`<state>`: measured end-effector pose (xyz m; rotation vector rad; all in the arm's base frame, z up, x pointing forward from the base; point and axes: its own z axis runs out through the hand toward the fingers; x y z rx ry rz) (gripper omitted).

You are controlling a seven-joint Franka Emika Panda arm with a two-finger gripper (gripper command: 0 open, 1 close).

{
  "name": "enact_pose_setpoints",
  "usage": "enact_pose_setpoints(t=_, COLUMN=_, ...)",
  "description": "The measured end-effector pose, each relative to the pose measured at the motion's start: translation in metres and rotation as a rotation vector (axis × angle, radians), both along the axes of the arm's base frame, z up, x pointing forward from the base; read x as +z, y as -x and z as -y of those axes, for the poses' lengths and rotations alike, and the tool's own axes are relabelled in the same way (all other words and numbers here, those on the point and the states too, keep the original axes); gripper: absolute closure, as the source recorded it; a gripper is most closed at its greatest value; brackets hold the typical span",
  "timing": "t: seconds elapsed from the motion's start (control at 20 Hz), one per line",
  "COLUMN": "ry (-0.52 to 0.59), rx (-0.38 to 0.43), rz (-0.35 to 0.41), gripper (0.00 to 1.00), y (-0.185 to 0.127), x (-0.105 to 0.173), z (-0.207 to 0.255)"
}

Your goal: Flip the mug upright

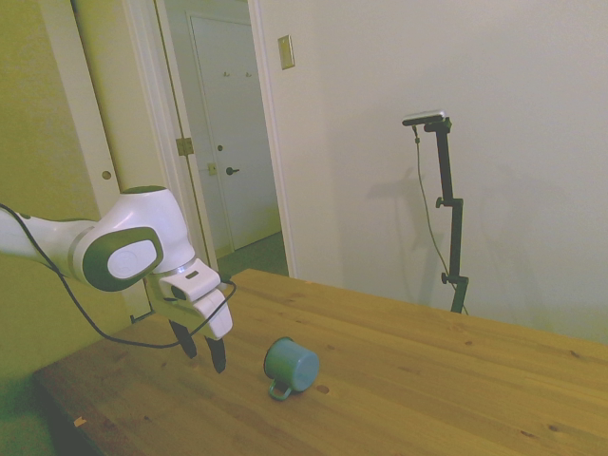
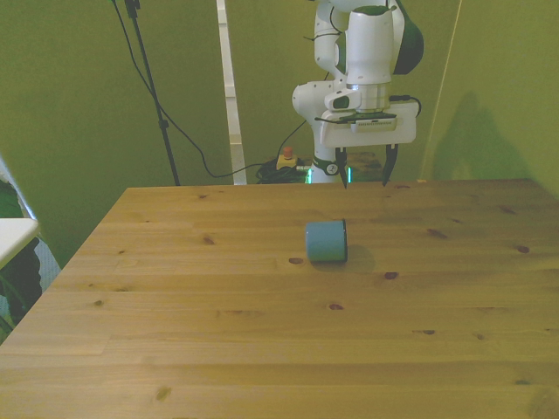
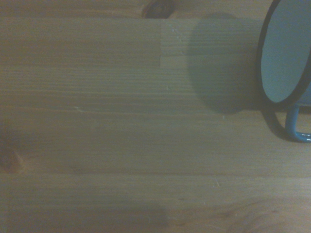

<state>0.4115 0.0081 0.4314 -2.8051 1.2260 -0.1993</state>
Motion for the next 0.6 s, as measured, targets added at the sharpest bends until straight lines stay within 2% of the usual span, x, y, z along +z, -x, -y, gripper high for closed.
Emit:
enact_pose_setpoints(t=0.25, ry=0.022, rx=0.028, rz=0.013, gripper=0.00, y=-0.008, x=0.001, z=0.004)
enact_pose_setpoints(t=0.45, ry=0.071, rx=0.031, rz=0.046, gripper=0.00, y=-0.035, x=0.008, z=0.012)
enact_pose_setpoints(t=0.6, ry=0.119, rx=0.004, rz=0.066, gripper=0.00, y=-0.059, x=0.017, z=0.017)
